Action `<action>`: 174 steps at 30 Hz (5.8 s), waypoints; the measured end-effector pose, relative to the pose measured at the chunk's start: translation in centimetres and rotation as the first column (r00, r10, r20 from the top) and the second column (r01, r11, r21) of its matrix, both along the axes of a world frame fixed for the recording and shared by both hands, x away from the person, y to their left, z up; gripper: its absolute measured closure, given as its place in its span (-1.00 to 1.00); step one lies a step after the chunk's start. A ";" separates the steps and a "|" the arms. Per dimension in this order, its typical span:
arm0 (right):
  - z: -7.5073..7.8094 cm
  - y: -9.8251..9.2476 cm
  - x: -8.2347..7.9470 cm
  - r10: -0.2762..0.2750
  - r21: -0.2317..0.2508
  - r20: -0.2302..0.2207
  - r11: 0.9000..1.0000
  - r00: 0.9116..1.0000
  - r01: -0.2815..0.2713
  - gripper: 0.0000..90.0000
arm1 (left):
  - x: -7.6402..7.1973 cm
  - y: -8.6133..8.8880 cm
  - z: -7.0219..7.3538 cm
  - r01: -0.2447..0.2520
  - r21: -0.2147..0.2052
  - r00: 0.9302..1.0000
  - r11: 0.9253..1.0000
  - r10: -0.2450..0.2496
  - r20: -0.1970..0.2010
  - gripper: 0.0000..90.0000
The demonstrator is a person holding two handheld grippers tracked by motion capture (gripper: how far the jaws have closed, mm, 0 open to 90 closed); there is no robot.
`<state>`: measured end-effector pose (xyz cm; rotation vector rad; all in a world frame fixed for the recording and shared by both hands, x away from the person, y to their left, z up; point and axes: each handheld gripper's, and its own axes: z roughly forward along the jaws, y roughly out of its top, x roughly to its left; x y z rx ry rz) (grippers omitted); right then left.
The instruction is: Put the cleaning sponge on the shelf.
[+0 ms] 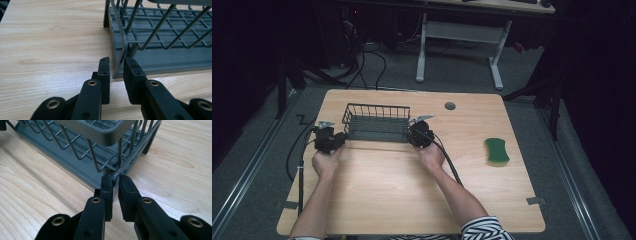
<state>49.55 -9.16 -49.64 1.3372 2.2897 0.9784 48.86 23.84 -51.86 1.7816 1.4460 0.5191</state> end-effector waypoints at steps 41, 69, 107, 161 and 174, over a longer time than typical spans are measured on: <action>0.4 -4.3 -3.5 0.059 -0.031 -0.028 0.998 0.998 -0.060 0.92 | -2.5 -4.2 0.9 0.164 0.135 0.986 0.977 -0.160 -0.037 0.91; 0.1 -9.5 -7.4 0.063 0.007 -0.011 0.998 0.998 -0.063 0.92 | -8.5 -7.9 0.9 0.256 0.089 0.966 0.963 -0.250 -0.070 0.91; -0.8 -14.7 -10.6 -0.038 0.020 0.019 0.999 0.999 0.037 -0.06 | -13.6 -8.6 -0.9 0.312 0.075 0.949 0.947 -0.308 -0.061 -0.24; -0.6 -27.6 -6.9 -0.486 -0.046 -0.047 0.874 0.873 0.484 -0.45 | -13.5 -4.3 -1.8 0.111 0.147 0.994 0.983 -0.110 -0.013 -0.34; -1.1 -27.6 -6.4 -0.507 -0.049 -0.056 0.862 0.860 0.504 -0.39 | -13.5 -4.3 -1.8 0.109 0.145 0.994 0.983 -0.108 -0.012 -0.34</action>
